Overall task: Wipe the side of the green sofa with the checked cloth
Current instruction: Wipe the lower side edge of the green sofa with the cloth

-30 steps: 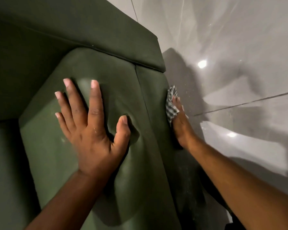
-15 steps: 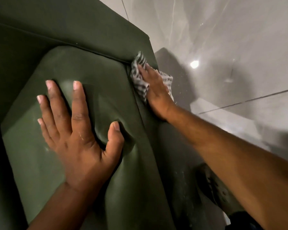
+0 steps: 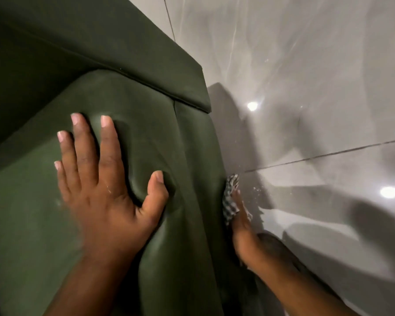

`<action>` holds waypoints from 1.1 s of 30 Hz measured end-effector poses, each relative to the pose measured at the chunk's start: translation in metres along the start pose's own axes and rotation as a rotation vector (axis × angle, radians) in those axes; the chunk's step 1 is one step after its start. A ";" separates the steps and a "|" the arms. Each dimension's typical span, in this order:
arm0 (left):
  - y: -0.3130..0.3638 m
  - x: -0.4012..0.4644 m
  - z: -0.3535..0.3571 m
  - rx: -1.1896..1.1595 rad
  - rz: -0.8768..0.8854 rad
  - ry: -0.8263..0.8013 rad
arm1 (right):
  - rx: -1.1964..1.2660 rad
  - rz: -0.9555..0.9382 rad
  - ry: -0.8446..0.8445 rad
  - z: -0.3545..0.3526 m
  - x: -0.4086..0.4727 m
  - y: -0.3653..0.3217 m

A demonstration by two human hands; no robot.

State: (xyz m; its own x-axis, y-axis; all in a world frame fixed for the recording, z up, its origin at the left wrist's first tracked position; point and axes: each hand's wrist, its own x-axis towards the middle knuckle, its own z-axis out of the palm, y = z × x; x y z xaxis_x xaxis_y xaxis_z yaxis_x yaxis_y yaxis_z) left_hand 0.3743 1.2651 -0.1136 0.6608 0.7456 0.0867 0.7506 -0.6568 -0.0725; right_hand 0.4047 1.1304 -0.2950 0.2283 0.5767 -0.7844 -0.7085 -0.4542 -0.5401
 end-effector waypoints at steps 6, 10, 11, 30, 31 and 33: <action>0.018 -0.048 -0.014 -0.102 -0.129 -0.125 | -0.332 -0.382 -0.109 0.012 0.008 -0.002; 0.027 -0.043 -0.011 -0.054 -0.170 -0.126 | -0.374 -0.591 -0.098 0.019 0.014 -0.014; 0.028 -0.042 -0.011 -0.051 -0.168 -0.132 | -0.378 -0.605 -0.116 0.018 0.016 -0.014; 0.024 -0.188 -0.050 -0.038 -0.053 -0.298 | -0.079 -0.113 -0.067 -0.022 -0.121 0.174; 0.024 -0.210 -0.053 -0.065 -0.082 -0.284 | -0.124 -0.175 -0.055 -0.020 -0.130 0.178; 0.026 -0.230 -0.051 -0.121 -0.150 -0.218 | -0.190 -0.367 -0.026 -0.017 -0.138 0.184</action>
State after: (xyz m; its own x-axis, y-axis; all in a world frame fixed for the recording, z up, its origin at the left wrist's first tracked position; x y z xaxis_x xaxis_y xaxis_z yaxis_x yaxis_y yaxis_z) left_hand 0.2420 1.0707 -0.0846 0.5374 0.8335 -0.1286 0.8427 -0.5365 0.0449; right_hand 0.2540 0.9557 -0.2913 0.4242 0.7398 -0.5222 -0.4469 -0.3305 -0.8313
